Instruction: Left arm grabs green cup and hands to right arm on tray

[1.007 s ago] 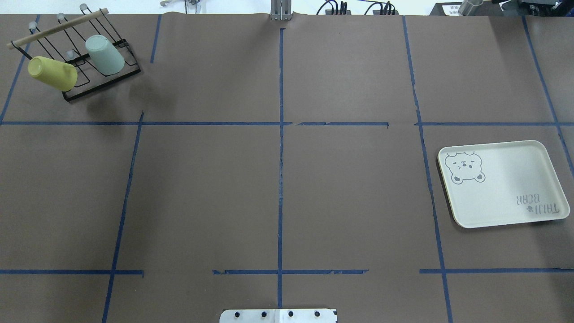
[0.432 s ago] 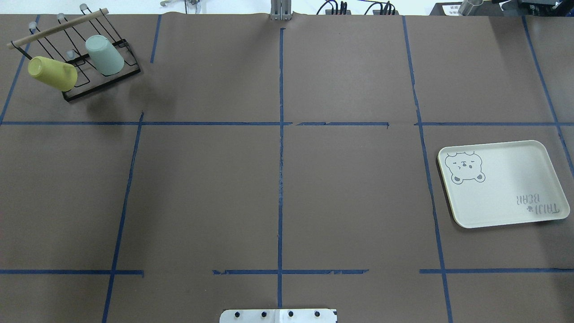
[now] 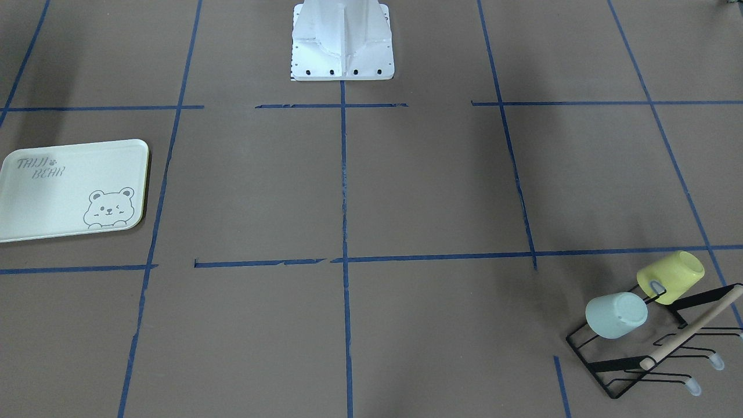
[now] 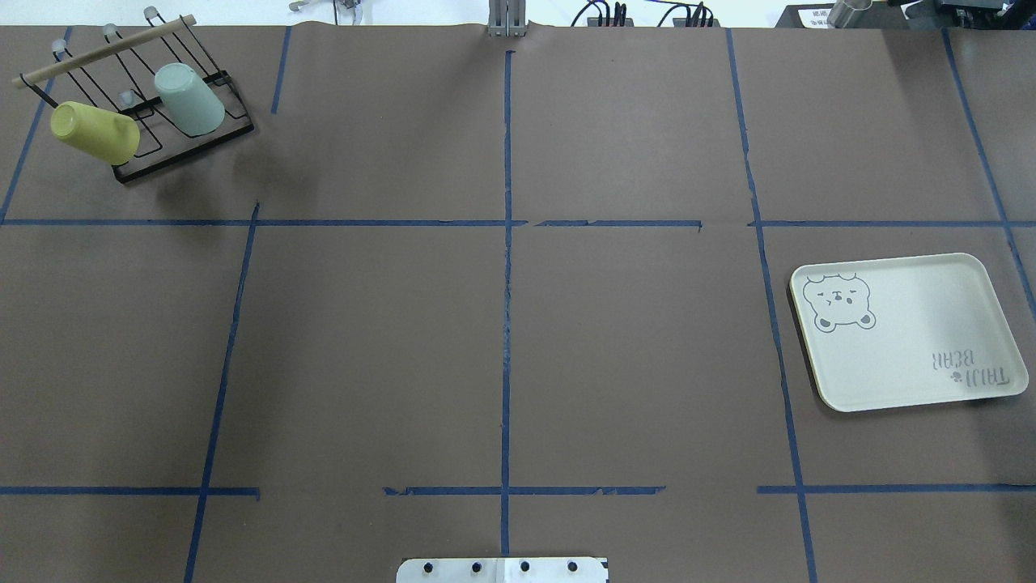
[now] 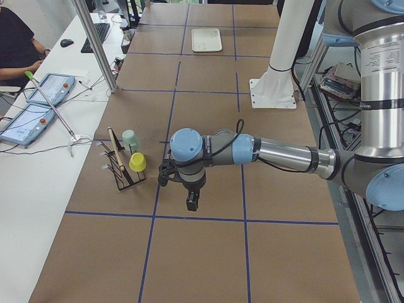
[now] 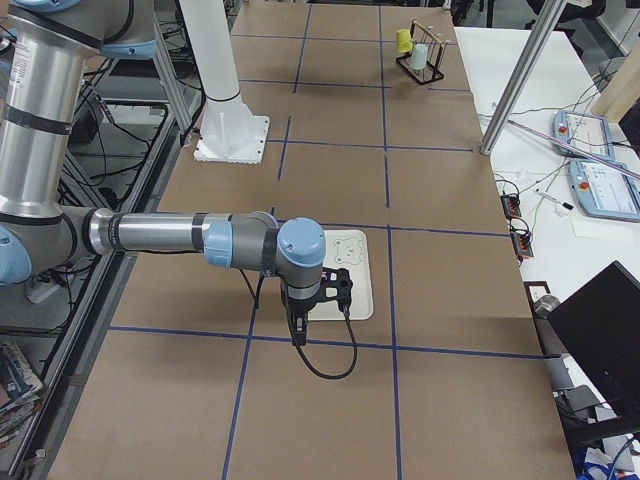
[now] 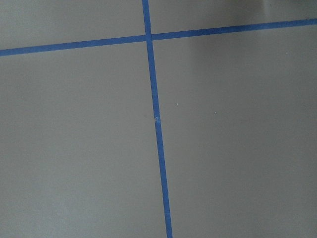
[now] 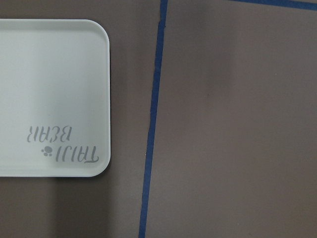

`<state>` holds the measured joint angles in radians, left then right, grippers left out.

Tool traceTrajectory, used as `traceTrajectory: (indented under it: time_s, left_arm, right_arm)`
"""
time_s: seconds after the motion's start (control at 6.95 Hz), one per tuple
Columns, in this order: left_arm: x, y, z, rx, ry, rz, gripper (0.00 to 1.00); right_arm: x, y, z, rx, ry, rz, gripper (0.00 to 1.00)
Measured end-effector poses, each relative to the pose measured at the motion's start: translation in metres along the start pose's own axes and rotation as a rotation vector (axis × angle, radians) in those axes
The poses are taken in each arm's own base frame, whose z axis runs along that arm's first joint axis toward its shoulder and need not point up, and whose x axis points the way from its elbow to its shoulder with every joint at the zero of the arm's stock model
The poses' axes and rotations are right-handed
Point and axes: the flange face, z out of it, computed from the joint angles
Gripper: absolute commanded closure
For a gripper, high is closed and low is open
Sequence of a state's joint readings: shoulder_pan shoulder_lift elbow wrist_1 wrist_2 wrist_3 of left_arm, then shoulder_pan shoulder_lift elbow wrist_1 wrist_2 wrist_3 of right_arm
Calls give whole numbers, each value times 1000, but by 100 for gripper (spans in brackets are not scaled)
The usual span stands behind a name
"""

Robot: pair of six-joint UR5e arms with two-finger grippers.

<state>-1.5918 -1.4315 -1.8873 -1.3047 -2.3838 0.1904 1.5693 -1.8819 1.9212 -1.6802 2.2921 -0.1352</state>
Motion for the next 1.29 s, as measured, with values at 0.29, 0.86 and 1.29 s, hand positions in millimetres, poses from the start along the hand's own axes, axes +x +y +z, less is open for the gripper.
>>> traceTrajectory:
  time_s: [0.29,0.86,1.29]
  left_arm:
    - [2,1,-1,4,7,3,0]
    - [60,-34,-30,89,113,12,0]
    - [192,-132,-49,100,107,-22,0]
  right_arm:
    - [-1,-1,0,2,-3,-1,0]
    - [-5,0,1,6,-58,3,0]
    - [-12,-5,-2,19,-96,-9,0]
